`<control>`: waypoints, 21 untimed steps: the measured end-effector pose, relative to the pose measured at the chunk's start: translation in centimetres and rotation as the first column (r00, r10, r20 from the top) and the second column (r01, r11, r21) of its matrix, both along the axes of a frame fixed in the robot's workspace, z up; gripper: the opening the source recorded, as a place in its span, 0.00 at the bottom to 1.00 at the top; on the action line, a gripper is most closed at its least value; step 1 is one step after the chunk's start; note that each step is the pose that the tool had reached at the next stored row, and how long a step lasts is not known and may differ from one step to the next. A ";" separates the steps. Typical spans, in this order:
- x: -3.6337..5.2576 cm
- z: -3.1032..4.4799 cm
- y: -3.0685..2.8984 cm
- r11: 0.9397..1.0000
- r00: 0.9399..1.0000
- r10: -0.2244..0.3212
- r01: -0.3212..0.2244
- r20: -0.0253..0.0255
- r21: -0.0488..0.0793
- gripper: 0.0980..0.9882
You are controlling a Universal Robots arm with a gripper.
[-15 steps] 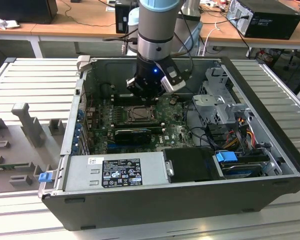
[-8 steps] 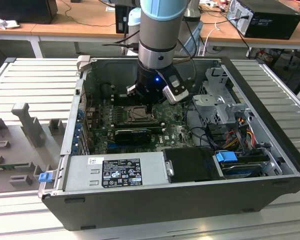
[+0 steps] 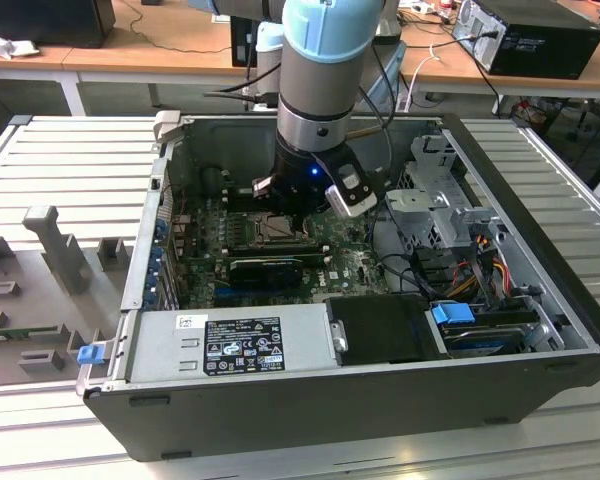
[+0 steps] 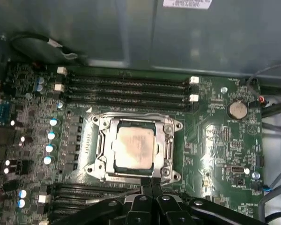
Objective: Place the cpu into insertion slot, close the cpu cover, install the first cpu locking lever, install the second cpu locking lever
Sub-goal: 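Install the second cpu locking lever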
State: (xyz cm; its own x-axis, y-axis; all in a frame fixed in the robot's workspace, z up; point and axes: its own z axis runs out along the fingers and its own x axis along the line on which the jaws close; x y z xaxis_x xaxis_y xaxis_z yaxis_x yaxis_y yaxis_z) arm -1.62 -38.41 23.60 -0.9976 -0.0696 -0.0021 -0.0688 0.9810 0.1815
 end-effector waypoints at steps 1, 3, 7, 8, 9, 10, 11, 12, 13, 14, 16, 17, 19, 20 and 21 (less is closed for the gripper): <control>-0.27 -0.02 -0.08 1.000 1.000 0.000 0.000 0.000 0.001 0.01; -1.03 -0.05 -0.23 1.000 1.000 0.000 0.000 0.000 0.004 0.01; -2.17 -0.13 -1.00 1.000 1.000 0.000 0.000 0.000 0.009 0.01; -2.51 -0.14 -1.09 1.000 1.000 0.000 0.000 0.000 0.013 0.01; -2.75 -0.16 -1.21 1.000 1.000 0.000 0.000 0.000 0.019 0.01; -3.00 -0.18 -1.30 1.000 1.000 0.000 0.000 0.000 0.028 0.01; -3.32 -0.20 -1.38 0.999 1.000 0.000 0.000 0.000 0.045 0.01; -3.59 -0.22 -1.45 0.998 1.000 0.000 0.000 0.000 0.060 0.01; -3.73 -0.34 -1.62 0.998 1.000 0.000 0.000 0.000 0.070 0.01; -3.75 -0.47 -1.75 0.997 1.000 0.000 0.000 0.000 0.071 0.01; -3.76 -0.92 -1.91 0.997 1.000 0.000 0.000 0.000 0.071 0.01; -3.84 -1.25 -1.95 0.997 1.000 0.001 -0.001 0.000 0.073 0.01; -4.22 -1.65 -1.95 0.996 1.000 0.011 -0.011 0.000 0.086 0.01; -4.41 -1.95 -1.95 0.996 1.000 0.016 -0.016 0.000 0.091 0.01; -4.51 -2.12 -1.95 0.996 1.000 0.019 -0.019 0.000 0.093 0.01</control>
